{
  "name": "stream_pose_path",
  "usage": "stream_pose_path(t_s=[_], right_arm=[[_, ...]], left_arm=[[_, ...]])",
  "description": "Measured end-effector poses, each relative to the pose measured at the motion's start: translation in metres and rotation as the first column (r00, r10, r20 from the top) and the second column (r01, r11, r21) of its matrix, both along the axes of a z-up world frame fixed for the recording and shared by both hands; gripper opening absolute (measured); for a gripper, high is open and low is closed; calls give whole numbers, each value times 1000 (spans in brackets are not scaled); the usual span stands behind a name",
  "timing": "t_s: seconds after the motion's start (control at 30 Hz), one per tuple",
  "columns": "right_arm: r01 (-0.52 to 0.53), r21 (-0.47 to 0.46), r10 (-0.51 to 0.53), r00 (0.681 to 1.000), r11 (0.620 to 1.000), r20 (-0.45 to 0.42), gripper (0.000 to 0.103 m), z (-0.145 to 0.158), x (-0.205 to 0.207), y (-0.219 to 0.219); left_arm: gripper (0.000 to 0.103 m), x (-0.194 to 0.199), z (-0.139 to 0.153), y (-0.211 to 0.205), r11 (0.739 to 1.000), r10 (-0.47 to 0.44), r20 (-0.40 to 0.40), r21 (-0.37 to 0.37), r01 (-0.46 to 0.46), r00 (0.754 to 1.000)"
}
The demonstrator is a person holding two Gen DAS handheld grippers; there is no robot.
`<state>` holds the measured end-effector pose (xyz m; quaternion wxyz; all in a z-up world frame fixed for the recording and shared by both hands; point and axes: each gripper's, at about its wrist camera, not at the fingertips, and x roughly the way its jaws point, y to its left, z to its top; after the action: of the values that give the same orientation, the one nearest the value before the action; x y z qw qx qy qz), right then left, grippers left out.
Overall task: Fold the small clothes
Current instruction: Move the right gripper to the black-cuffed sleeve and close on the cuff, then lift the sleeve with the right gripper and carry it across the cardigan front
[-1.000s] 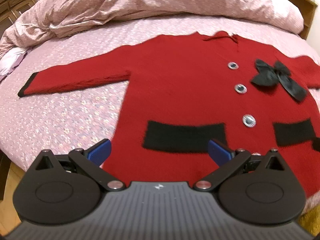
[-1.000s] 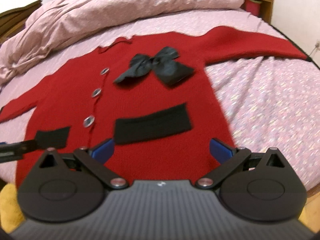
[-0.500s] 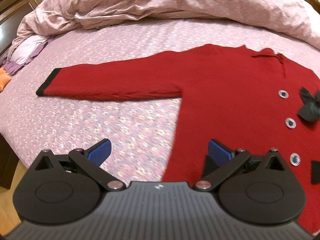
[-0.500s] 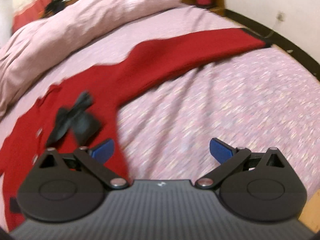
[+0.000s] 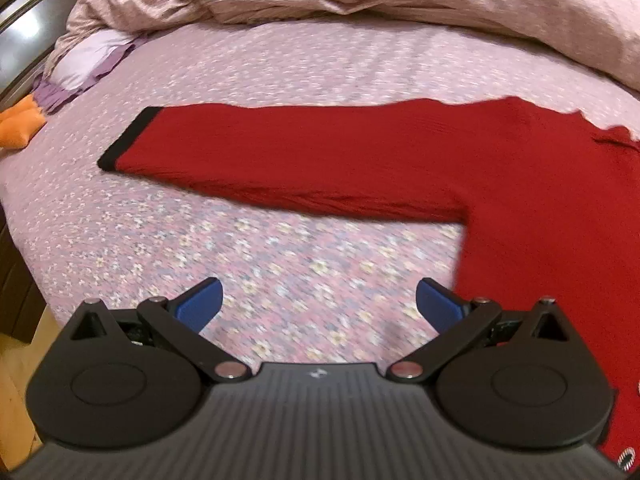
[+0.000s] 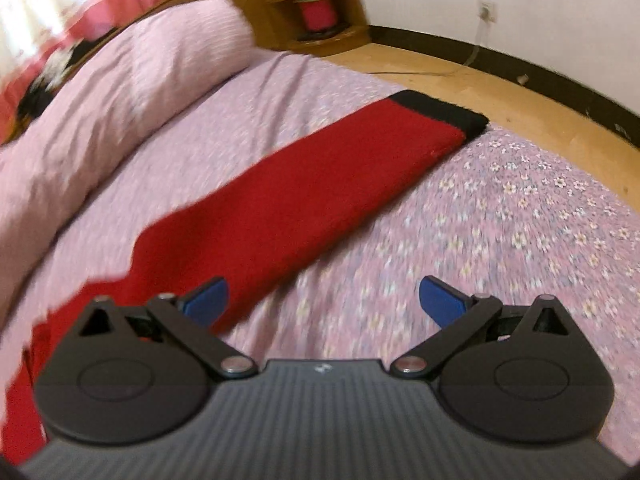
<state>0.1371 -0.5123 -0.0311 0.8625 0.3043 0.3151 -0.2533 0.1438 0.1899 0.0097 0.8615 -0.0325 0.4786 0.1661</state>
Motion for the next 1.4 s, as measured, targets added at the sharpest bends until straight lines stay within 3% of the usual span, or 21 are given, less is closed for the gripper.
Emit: stream_pose_path(t_s=[0.37, 0.77, 0.9, 0.93, 1.0, 1.07, 1.2, 1.27, 1.33, 1.4], right_arm=[[147, 57, -148, 989, 988, 12, 103, -15, 40, -55], [196, -30, -194, 980, 980, 52, 103, -22, 65, -56], [231, -10, -228, 967, 973, 111, 72, -21, 56, -60], [242, 10, -241, 961, 970, 133, 66, -21, 51, -63], [260, 63, -267, 951, 964, 158, 41, -25, 44, -73], [276, 121, -295, 937, 954, 187, 28, -27, 35, -82], [263, 206, -311, 916, 942, 252, 19, -32, 23, -94], [256, 202, -306, 910, 945, 280, 17, -29, 21, -93], [227, 120, -253, 922, 967, 294, 17, -16, 24, -84], [170, -26, -155, 946, 985, 286, 17, 2, 31, -68]], left_arm=[[103, 37, -7, 45, 992, 90, -8, 84, -89, 996], [103, 64, -28, 90, 977, 212, -2, 31, -212, 977], [103, 68, -27, 100, 971, 238, 15, 34, -238, 971], [103, 69, -26, 102, 968, 248, 18, 40, -249, 969], [103, 70, -25, 109, 960, 276, 26, 39, -277, 961], [103, 69, -23, 117, 950, 309, 40, 31, -310, 950], [103, 72, -27, 134, 921, 385, 69, 40, -388, 920], [103, 76, -31, 143, 911, 406, 74, 42, -410, 911], [103, 81, -35, 150, 904, 423, 85, 36, -427, 902], [103, 86, -40, 158, 900, 431, 107, 20, -435, 896]])
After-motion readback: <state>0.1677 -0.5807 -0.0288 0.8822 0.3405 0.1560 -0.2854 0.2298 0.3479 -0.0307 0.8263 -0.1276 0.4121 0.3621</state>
